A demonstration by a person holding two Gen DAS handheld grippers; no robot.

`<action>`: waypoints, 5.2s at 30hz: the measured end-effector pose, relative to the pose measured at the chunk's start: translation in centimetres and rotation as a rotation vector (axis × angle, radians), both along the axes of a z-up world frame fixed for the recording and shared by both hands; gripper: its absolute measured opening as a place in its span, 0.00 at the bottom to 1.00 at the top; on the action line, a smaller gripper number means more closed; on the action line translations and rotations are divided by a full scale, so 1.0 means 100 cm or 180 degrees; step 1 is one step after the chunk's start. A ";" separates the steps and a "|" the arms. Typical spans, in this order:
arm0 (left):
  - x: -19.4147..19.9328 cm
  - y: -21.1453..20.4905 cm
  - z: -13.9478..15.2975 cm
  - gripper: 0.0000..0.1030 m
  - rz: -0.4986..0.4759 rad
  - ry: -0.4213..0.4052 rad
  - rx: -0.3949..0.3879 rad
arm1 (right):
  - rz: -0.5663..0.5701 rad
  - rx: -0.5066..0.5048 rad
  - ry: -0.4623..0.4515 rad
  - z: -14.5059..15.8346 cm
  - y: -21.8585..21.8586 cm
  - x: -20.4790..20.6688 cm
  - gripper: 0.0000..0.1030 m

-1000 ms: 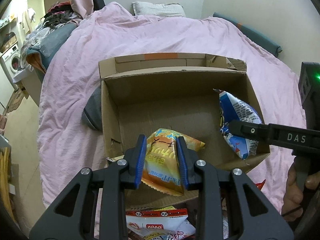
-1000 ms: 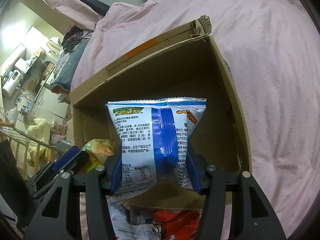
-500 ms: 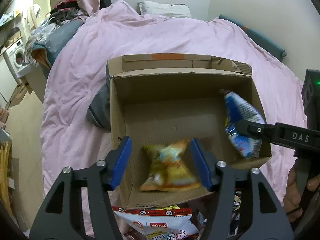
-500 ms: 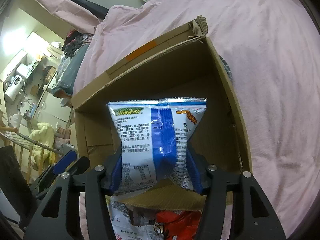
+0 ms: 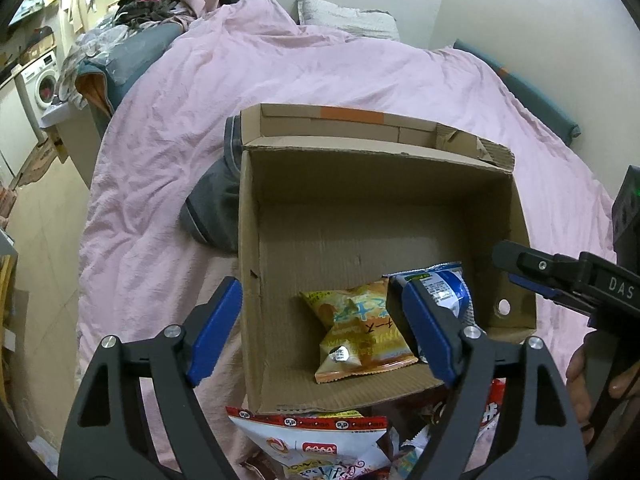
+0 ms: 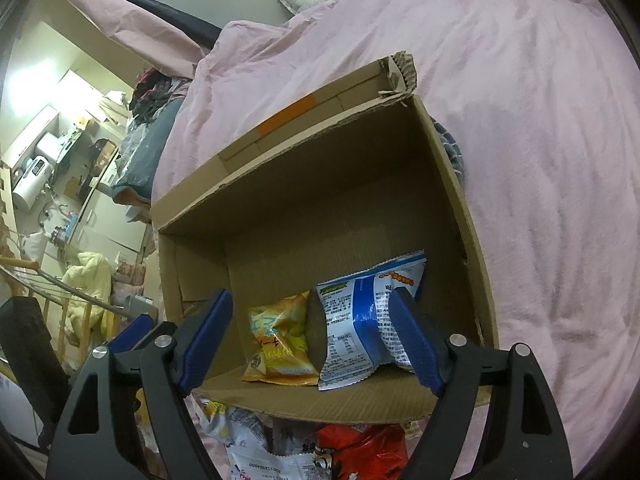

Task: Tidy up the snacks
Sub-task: 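Open both grippers to drop the two bags into the box, then grasp the white Dowels bag with the left gripper while the right gripper grasps a white snack bag, then carry the Dowels bag with the left gripper while the right gripper carries the white bag over the box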

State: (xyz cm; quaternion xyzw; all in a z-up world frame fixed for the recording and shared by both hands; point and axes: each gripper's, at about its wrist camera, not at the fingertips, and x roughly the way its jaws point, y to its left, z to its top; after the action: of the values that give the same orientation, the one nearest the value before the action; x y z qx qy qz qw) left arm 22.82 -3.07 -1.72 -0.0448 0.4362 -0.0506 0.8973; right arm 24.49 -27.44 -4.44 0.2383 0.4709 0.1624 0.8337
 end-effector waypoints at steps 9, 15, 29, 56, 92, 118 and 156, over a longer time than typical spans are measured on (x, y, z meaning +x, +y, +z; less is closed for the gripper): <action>-0.017 0.010 0.017 0.87 0.0097 -0.0178 0.0004 | -0.0010 -0.0084 -0.0072 0.010 -0.006 -0.013 0.80; -0.034 0.027 0.025 0.95 0.0229 -0.0178 -0.0042 | -0.0053 -0.0066 -0.0108 0.019 -0.012 -0.031 0.81; -0.074 0.055 -0.018 0.95 0.0386 0.0518 -0.0314 | -0.0127 0.0098 0.0018 0.012 -0.020 -0.074 0.81; -0.059 0.010 -0.104 0.58 0.0147 0.1025 -0.0411 | -0.0022 0.0060 0.0219 -0.014 -0.040 -0.124 0.82; -0.145 0.081 -0.041 0.48 0.0422 0.0750 -0.0164 | 0.0659 0.0242 0.1557 -0.114 0.083 -0.100 0.99; -0.141 0.062 -0.039 0.47 0.0400 0.0633 0.0044 | 0.1297 0.0333 0.0226 -0.015 0.077 -0.134 0.62; -0.001 -0.013 0.028 0.48 -0.0186 -0.0226 0.0371 | 0.0445 -0.0544 -0.0692 0.038 0.041 -0.004 0.62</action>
State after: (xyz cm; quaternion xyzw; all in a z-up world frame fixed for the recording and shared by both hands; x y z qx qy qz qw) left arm 22.68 -4.41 1.08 0.0220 0.4075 -0.0528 0.9114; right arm 24.06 -23.35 -0.68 0.1141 0.4054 0.2043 0.8837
